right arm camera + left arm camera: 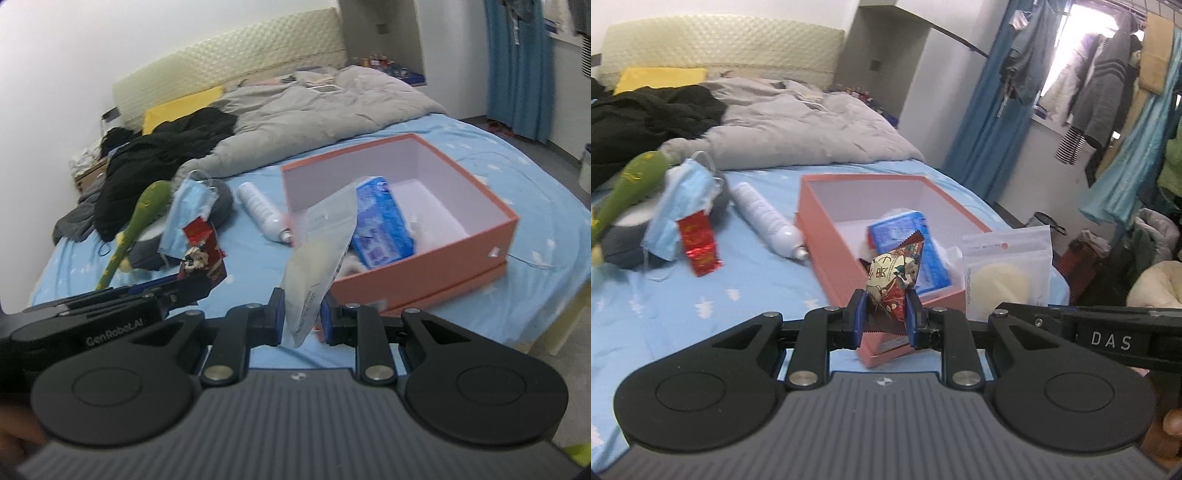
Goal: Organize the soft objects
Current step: 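Carry candy packet with left tool while right tool carries clear bag toward the box, then open both tools to drop the candy packet and clear bag into the box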
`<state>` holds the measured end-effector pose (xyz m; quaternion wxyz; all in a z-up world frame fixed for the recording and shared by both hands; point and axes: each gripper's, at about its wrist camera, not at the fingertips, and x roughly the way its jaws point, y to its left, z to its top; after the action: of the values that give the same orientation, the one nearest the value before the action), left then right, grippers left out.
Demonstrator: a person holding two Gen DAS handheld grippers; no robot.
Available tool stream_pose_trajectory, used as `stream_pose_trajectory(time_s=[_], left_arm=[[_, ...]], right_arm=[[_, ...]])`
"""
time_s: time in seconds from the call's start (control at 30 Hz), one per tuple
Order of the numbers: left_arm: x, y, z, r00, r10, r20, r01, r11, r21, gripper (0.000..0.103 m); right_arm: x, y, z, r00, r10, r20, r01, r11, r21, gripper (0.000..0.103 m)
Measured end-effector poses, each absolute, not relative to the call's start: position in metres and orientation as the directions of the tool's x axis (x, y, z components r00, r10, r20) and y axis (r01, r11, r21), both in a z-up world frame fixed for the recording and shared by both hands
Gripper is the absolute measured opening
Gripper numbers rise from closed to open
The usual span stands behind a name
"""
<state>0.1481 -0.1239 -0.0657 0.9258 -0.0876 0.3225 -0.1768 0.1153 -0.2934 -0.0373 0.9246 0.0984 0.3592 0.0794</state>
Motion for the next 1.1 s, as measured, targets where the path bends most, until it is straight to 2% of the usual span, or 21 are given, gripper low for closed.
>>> stream_pose_trajectory(time_s=[0.3, 0.67, 1.1], left_arm=[[0.196, -0.163, -0.076, 0.688, -0.419, -0.593, 0.312, 0.908, -0.28, 0.026], [0.283, -0.199, -0.107, 0.621, -0.452, -0.641, 0.345, 0.891, -0.295, 0.026], [0.369, -0.23, -0.148, 0.576, -0.446, -0.685, 0.327, 0.894, -0.306, 0.028]], right_arm=[[0.139, -0.336, -0.04, 0.739, 0.16, -0.654, 0.009, 0.969, 0.247, 0.024], [0.216, -0.383, -0.056, 0.722, 0.109, -0.683, 0.062, 0.973, 0.221, 0.024], [0.304, -0.407, -0.112, 0.647, 0.088, -0.757, 0.095, 0.976, 0.195, 0.025]])
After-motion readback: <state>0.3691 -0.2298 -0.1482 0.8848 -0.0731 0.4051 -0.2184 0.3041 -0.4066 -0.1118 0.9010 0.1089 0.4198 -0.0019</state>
